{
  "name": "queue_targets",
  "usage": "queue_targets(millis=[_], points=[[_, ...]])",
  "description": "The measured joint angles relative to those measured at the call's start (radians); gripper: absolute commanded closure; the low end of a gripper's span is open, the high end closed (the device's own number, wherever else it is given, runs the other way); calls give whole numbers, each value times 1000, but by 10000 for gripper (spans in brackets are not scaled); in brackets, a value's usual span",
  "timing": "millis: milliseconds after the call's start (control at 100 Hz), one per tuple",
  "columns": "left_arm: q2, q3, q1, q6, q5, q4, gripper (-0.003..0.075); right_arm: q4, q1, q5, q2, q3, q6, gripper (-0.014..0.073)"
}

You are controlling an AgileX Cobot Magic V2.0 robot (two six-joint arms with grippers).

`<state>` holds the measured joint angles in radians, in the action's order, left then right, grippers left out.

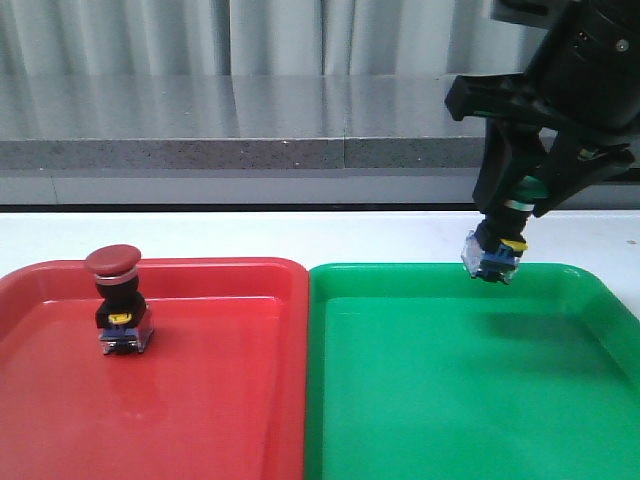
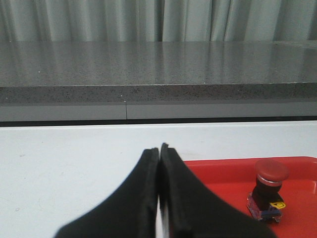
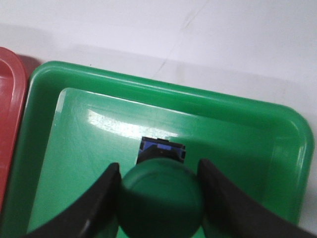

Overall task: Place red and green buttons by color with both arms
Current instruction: 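Carry the green button into the green tray and lower it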

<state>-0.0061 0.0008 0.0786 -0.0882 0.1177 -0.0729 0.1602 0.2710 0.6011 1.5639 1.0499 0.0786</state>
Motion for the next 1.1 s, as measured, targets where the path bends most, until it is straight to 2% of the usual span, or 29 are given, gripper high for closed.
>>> queue_targets(millis=[640, 890, 1100], points=[[0, 0, 0, 0, 0, 0, 739, 0, 0, -30, 106, 0, 2, 324], [0, 0, 0, 0, 0, 0, 739, 0, 0, -30, 106, 0, 2, 251], [0, 0, 0, 0, 0, 0, 739, 2, 0, -30, 106, 0, 2, 243]])
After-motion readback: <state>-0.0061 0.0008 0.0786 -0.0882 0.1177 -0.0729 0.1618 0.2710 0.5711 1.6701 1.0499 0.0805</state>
